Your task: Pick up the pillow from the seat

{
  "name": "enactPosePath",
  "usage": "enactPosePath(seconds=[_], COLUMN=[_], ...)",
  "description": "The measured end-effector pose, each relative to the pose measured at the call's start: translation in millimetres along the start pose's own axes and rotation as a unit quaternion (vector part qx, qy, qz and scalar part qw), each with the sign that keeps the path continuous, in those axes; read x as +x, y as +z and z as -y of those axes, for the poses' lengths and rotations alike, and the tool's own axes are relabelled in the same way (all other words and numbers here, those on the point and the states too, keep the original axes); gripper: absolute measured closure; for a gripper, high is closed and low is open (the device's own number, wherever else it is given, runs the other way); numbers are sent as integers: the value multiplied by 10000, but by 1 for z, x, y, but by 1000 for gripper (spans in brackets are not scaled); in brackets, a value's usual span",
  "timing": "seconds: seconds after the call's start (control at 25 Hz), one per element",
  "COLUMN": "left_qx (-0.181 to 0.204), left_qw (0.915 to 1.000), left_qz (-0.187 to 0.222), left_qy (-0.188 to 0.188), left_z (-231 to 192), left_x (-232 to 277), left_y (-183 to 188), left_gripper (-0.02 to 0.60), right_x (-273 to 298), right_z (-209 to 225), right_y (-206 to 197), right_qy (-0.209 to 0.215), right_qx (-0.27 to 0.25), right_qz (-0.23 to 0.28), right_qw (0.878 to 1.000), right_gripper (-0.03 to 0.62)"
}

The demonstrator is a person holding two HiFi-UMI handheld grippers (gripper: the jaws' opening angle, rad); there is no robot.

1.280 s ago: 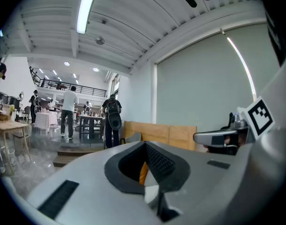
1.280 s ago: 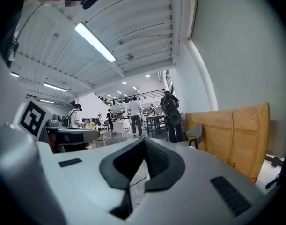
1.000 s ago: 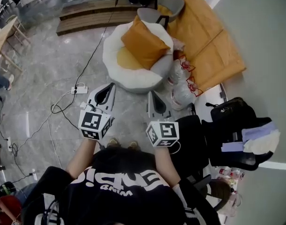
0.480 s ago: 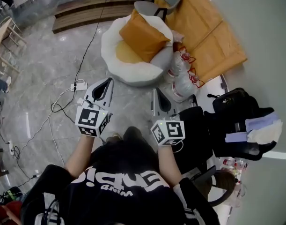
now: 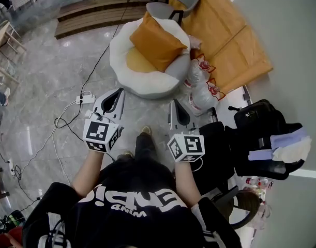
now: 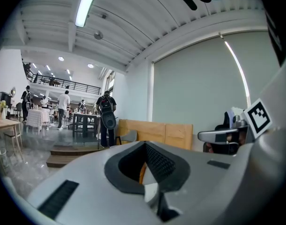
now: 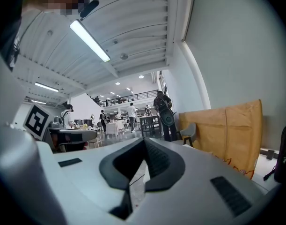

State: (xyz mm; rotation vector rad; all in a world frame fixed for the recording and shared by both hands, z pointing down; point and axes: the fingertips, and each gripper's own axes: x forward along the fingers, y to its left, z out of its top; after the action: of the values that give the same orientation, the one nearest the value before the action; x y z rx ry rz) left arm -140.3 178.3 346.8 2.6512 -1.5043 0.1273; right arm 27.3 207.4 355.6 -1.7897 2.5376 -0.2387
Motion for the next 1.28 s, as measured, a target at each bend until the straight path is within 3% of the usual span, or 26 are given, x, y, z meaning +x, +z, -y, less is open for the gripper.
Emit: enactPosePath(seconds=[0.52,1.28], left_qx=[-80,-118], left_qw=[9998,9997], left_qz=[-137,-195], left_qy=[-94,-16], left_z=[-22,-43], left_x=[68,202], left_y=[-4,16], left_gripper=[574,574], right_x=[56,148], right_z=[39,137], right_y=[-3,4], right_qy=[-83,-104], right_qx=[43,169], right_qz=[-152,-357], right_qw=[9998,9992], right_gripper=[572,572])
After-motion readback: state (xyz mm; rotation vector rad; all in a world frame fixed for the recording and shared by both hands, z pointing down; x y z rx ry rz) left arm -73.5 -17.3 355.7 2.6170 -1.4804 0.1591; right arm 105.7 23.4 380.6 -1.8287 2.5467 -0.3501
